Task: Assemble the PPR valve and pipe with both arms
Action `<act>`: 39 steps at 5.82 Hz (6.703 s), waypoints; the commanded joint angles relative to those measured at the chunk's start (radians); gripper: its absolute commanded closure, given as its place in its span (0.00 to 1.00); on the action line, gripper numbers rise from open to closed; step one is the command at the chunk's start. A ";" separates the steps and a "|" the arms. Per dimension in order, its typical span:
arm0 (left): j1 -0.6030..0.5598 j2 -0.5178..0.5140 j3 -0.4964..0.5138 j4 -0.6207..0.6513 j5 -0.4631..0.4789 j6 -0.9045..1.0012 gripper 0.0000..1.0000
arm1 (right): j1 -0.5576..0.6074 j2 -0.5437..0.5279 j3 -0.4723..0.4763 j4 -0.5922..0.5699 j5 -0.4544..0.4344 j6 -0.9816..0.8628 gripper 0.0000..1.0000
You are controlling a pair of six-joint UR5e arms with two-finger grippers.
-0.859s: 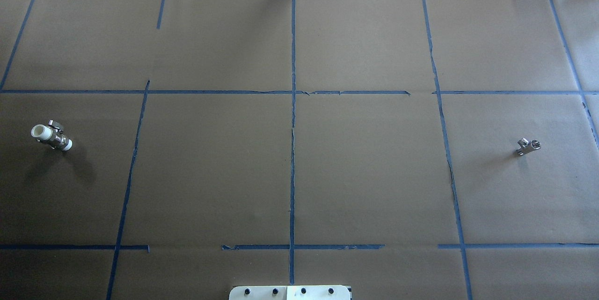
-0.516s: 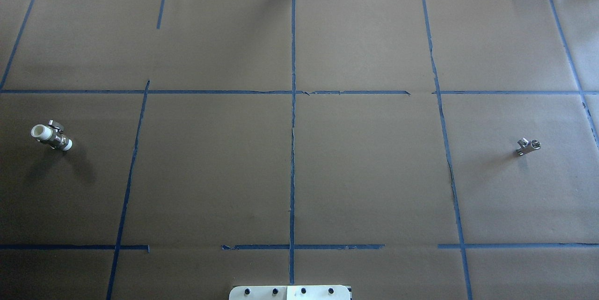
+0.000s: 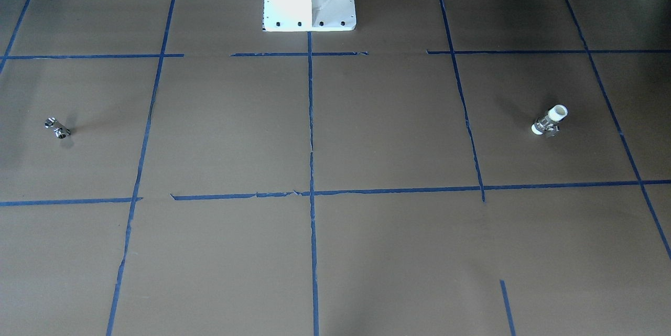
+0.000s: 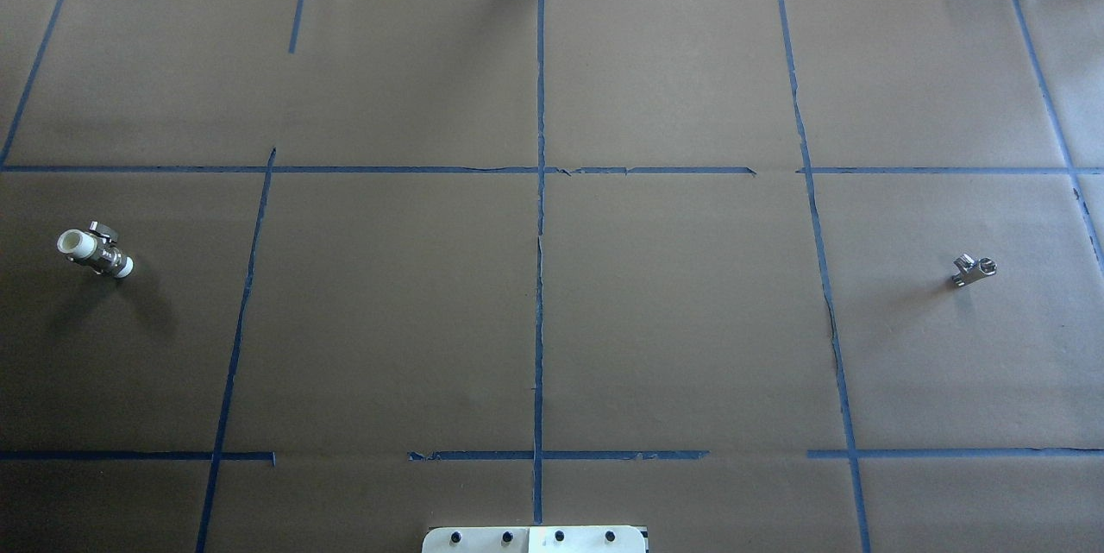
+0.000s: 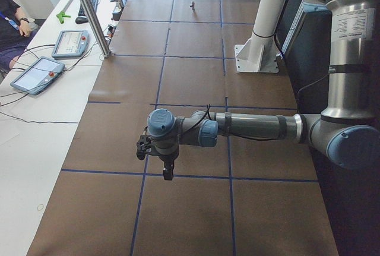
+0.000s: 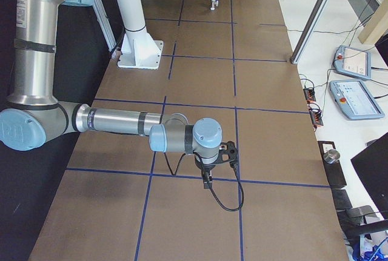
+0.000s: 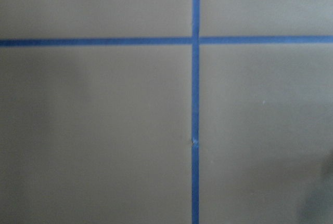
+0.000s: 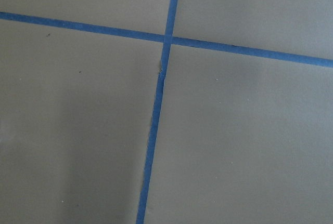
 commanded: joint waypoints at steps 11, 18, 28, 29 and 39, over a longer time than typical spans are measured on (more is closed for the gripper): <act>0.497 -0.008 -0.087 -0.432 0.145 -0.673 0.04 | -0.003 0.000 -0.003 0.002 0.003 0.002 0.00; 0.494 -0.022 -0.116 -0.386 0.136 -0.669 1.00 | -0.003 -0.003 0.002 0.002 0.006 0.004 0.00; 0.962 -1.051 0.241 0.130 0.462 -1.100 1.00 | -0.003 -0.003 -0.008 0.000 0.013 0.005 0.00; 0.970 -1.048 0.241 0.128 0.462 -1.099 1.00 | -0.003 -0.003 -0.007 0.000 0.009 0.004 0.00; 0.841 -0.819 -0.034 0.172 0.371 -0.945 0.00 | -0.003 -0.003 -0.006 0.002 0.013 0.005 0.00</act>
